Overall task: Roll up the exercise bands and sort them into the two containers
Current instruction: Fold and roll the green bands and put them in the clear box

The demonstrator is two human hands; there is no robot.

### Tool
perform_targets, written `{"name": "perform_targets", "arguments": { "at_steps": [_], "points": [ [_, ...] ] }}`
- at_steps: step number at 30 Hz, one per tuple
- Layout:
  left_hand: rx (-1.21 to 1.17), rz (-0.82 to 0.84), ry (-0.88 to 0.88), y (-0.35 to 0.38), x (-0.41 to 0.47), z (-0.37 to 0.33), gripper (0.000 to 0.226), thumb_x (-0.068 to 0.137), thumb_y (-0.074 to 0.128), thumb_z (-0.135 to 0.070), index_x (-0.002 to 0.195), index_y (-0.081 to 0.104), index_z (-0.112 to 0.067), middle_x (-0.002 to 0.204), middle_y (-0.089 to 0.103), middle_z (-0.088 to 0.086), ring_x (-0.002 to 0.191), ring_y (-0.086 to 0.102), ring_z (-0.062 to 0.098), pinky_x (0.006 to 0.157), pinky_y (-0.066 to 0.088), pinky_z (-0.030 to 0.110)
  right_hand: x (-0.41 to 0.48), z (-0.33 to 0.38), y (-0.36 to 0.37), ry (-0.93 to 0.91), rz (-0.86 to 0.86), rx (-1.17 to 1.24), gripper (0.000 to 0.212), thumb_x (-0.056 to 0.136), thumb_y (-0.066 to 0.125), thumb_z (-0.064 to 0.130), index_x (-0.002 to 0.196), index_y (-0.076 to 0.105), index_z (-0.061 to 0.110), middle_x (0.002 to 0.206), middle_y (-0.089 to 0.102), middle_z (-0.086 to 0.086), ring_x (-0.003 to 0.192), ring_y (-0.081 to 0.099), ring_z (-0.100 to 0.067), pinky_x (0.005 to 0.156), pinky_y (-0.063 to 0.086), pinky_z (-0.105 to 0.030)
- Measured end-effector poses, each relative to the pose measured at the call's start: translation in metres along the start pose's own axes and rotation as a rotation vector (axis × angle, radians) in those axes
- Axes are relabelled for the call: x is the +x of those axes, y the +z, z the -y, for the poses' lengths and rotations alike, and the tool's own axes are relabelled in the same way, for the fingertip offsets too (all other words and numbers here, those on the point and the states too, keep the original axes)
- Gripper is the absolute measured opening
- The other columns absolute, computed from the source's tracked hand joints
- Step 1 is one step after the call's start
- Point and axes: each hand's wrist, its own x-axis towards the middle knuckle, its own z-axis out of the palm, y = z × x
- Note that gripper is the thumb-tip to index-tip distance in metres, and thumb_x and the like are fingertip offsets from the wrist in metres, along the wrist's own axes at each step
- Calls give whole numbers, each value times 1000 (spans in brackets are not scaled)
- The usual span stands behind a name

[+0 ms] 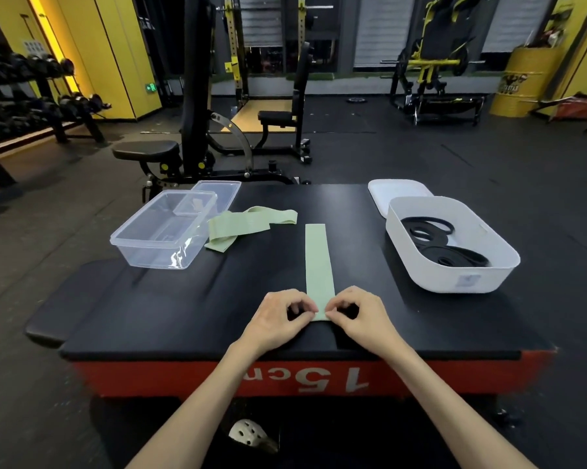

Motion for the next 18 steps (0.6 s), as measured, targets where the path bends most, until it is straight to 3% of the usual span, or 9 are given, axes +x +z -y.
{"name": "perform_targets", "arguments": {
  "at_steps": [8,15,18],
  "points": [
    [111,-24,121,6,-8,3,8,86,62,-15,89,66,-22,82,63,-9,72,53,7,70,44,17,-8,-2,6,-179,-42,-205,10,84,69,16,85,73,25,83,64,15,83,55,-6,76,46,-24],
    [126,-23,157,6,-8,7,7,86,62,-25,89,68,-23,85,60,-11,75,53,6,71,44,16,-13,-2,5,-209,-28,-214,11,85,68,12,92,75,17,89,55,8,90,49,-8,79,36,-8],
    [148,-20,170,8,-6,8,4,88,65,-22,90,68,-22,87,59,-12,78,51,1,73,39,11,-10,-2,3,-185,-10,-208,11,85,69,12,91,76,17,86,57,8,87,50,-10,77,36,-10]
  ]
}}
